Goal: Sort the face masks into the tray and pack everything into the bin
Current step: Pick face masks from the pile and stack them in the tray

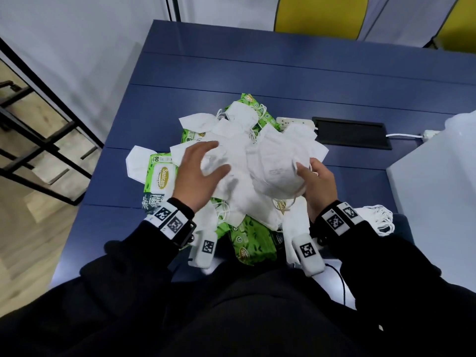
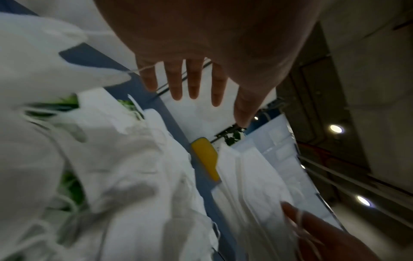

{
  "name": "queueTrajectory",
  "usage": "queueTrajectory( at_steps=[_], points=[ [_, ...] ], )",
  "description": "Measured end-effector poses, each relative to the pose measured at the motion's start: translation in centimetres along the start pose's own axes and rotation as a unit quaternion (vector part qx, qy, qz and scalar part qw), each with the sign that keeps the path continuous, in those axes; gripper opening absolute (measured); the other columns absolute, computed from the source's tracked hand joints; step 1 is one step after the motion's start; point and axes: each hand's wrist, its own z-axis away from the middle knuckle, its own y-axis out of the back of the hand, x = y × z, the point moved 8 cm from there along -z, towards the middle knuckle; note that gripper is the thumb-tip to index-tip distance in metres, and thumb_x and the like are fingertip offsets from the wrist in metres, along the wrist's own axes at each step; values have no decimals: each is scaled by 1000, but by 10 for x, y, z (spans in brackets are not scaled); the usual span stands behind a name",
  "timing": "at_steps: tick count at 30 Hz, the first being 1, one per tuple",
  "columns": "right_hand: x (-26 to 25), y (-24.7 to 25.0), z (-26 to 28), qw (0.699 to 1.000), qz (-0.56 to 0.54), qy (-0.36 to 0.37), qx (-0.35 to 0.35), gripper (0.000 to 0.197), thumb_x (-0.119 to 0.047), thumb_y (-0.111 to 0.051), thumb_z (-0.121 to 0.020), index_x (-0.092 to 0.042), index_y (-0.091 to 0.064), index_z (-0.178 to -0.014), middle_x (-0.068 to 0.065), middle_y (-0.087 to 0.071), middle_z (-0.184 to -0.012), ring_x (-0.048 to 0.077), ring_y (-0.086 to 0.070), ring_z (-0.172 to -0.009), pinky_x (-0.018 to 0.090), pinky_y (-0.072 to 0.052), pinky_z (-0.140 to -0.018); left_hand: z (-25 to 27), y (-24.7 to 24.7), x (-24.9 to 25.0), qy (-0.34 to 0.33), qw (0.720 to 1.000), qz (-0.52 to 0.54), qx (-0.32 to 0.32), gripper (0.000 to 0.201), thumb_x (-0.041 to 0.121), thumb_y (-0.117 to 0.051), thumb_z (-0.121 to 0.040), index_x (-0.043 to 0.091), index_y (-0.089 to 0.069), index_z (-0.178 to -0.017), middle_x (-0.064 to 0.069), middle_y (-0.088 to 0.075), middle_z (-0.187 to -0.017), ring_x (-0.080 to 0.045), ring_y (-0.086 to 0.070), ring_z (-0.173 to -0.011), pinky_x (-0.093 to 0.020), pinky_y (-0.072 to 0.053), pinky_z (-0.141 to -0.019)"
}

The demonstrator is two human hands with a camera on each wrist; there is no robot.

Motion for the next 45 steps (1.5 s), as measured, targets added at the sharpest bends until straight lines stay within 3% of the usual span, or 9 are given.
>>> queueTrajectory(
  at_steps=[8,14,20,26,30,33,37,41,45],
  points=[
    [4,-32,18,993,-65,-54,-77,27,-24,-76,-89,0,-72,-99,26,-71,-104,34,-66,-93,53,-53,-90,4,-62,24,80,981,122,-129,81,39,-90,-71,41,-47,-139,1,-66,-110,-12,-63,-107,-27,-50,-91],
    [25,-38,30,978,-74,-136,-137,21,-25,-77,-81,-6,-71,-85,11,-74,-86,22,-70,-75,34,-61,-71,-3,-48,-2,162,972,160,-62,22,13,-80,-87,18,-67,-103,8,-65,-64,-9,-60,-66,-23,-48,-74],
    [40,-34,31,973,0,-158,-170,19,-3,-71,-88,-17,-69,-75,2,-67,-78,16,-62,-64,24,-46,-50,-8,-18,-24,206,955,215,13,8,20,-72,-90,17,-66,-85,-2,-68,-88,-17,-61,-81,-35,-49,-82],
    [46,-22,23,979,0,-173,-107,17,-4,-70,-89,-18,-69,-79,1,-65,-76,17,-57,-62,24,-44,-51,-6,17,-42,277,895,336,95,11,8,-60,-99,19,-60,-102,-2,-74,-88,-19,-68,-71,-31,-58,-59],
    [50,-27,22,978,-20,-172,-116,15,-3,-69,-89,-16,-68,-82,7,-62,-80,21,-57,-66,29,-49,-58,-3,7,-25,268,852,449,22,22,2,-57,-99,10,-66,-118,-7,-76,-103,-17,-72,-77,-34,-64,-73],
    [49,-34,24,977,-49,-165,-123,15,-2,-67,-91,-15,-67,-83,8,-62,-81,21,-59,-67,29,-51,-55,7,-13,-11,282,819,498,-45,16,5,-58,-98,12,-70,-105,-6,-76,-98,-16,-72,-75,-31,-63,-70],
    [43,-45,29,971,-107,-165,-136,14,-2,-63,-93,-14,-65,-87,6,-66,-80,19,-62,-67,30,-52,-58,27,-29,-26,291,901,319,-30,8,11,-74,-89,19,-72,-90,5,-77,-93,-11,-66,-83,-30,-49,-75],
    [42,-50,34,966,-122,-173,-150,16,0,-62,-93,-14,-65,-85,5,-67,-81,19,-62,-68,31,-49,-62,36,-41,-39,317,894,316,-36,23,4,-71,-90,12,-74,-112,2,-78,-108,-15,-69,-93,-31,-52,-82],
    [50,-47,35,968,-95,-183,-143,16,-2,-66,-91,-14,-66,-80,9,-67,-82,24,-61,-70,34,-47,-63,29,-35,-30,295,899,322,-36,27,-12,-62,-87,9,-72,-101,-6,-77,-98,-21,-71,-85,-33,-59,-78]
  ],
)
